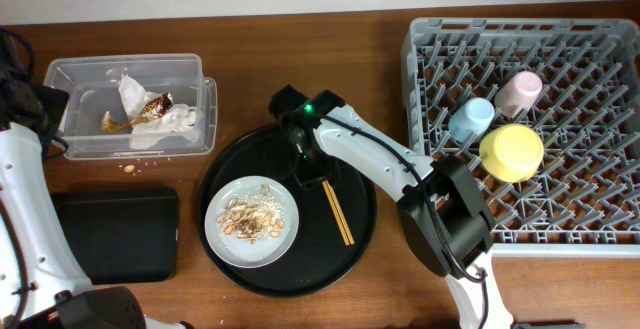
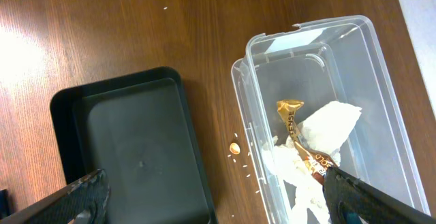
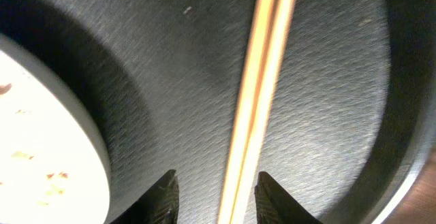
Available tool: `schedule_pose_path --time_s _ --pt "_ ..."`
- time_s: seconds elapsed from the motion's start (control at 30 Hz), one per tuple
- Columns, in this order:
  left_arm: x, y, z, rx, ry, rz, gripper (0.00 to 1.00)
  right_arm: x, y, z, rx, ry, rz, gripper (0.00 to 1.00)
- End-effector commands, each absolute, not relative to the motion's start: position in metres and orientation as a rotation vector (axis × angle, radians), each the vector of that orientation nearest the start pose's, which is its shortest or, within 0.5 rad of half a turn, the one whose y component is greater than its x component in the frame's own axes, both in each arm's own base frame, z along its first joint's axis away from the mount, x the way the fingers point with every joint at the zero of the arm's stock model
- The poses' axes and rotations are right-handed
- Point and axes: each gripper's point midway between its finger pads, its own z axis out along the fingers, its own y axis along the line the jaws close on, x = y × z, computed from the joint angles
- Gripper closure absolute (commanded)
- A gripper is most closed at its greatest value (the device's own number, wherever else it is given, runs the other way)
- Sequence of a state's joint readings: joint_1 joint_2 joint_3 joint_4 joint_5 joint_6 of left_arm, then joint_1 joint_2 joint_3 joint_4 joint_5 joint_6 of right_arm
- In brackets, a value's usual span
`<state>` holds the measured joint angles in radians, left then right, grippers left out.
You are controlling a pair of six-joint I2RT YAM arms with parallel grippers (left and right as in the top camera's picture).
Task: Sort waste into correct bins and load items into the dishwasher rack
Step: 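Grasp one chopstick with the right gripper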
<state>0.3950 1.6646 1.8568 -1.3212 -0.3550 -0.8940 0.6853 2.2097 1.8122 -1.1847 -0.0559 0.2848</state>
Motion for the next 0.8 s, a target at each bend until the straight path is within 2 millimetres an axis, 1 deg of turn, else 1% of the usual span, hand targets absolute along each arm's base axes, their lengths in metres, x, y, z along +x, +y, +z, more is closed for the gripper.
schedule_pose_path --time_s 0.0,0.07,0.23,0.3,0.47,0.57,0.67,0.73,0.77 --pt "0.322 0.201 0.269 -1.664 2.017 0.318 0.01 0.306 0.285 0.034 -0.643 3.16 0.146 0.62" --pt "0.322 0.201 0.269 -1.664 2.017 0.318 0.01 0.303 0.283 0.022 -0.644 3.166 0.146 0.62" --pt "0.322 0.201 0.269 -1.664 2.017 0.318 0.01 0.305 0.282 0.008 -0.641 3.143 0.141 0.62" --pt "0.322 0.201 0.269 -1.664 2.017 0.318 0.01 0.311 0.276 0.007 -0.637 3.118 0.07 0.62" --pt "0.322 0.201 0.269 -1.664 2.017 0.318 0.01 0.314 0.276 0.006 -0.635 3.106 0.06 0.62" --pt "0.322 0.201 0.269 -1.664 2.017 0.318 0.01 0.318 0.272 0.006 -0.633 3.09 0.021 0.61" --pt "0.322 0.201 0.269 -1.664 2.017 0.318 0.01 0.317 0.271 0.004 -0.632 3.093 0.021 0.61" --pt "0.322 0.201 0.269 -1.664 2.017 0.318 0.01 0.311 0.272 -0.003 -0.635 3.109 0.049 0.61" --pt "0.322 0.201 0.269 -1.664 2.017 0.318 0.01 0.306 0.273 -0.011 -0.637 3.121 0.084 0.62"
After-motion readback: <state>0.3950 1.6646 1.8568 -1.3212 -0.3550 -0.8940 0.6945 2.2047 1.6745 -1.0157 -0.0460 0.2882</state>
